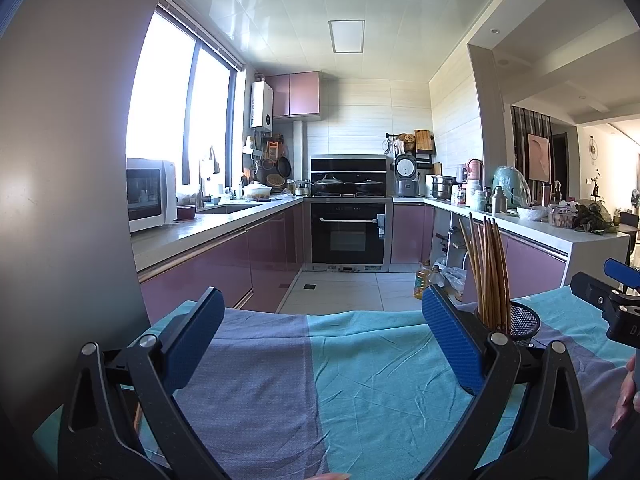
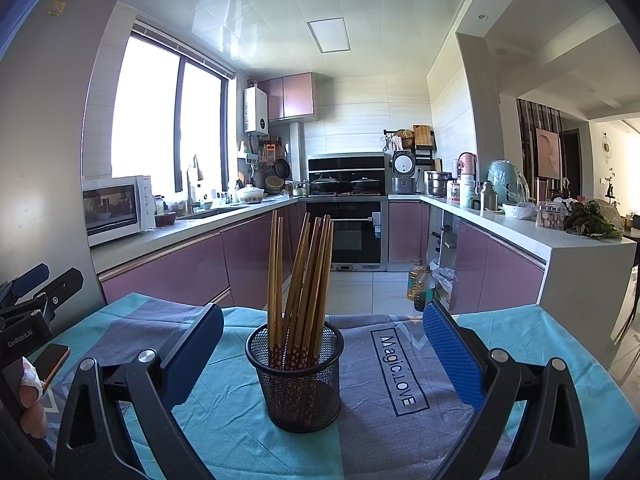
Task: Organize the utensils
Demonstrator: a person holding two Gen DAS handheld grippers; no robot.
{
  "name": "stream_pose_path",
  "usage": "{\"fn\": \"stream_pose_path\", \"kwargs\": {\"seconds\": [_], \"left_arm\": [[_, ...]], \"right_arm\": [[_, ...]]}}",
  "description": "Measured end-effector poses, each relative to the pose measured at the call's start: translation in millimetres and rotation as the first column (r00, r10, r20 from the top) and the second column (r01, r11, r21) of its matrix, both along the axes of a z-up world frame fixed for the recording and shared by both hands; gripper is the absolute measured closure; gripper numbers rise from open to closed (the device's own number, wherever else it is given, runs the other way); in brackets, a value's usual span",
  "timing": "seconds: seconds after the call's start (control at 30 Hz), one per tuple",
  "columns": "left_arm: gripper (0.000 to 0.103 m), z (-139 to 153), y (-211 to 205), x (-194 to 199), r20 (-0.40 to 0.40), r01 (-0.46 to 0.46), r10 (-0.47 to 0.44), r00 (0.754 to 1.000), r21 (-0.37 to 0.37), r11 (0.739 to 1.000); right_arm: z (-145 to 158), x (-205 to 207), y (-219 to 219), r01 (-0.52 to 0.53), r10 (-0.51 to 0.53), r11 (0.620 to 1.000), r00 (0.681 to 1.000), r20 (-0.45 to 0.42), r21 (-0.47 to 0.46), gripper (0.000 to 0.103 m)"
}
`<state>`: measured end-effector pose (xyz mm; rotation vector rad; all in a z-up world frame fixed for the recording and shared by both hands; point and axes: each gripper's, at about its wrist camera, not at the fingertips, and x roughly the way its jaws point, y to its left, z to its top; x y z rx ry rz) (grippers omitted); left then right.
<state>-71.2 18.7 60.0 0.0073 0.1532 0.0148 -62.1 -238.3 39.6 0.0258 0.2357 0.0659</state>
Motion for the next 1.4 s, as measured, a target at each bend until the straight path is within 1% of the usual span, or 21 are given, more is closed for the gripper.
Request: {"fn": "stream_pose_path", "kwargs": {"seconds": [1.4], "left_arm": [[0.006, -2.7, -2.2, 0.1, -0.007, 0.002, -0.002, 1.000, -0.001, 1.000]], "right_arm": [[-2.8, 0.5, -2.5, 0.010, -0.010, 1.000, 1.000, -0.005, 0.006, 0.006]]}}
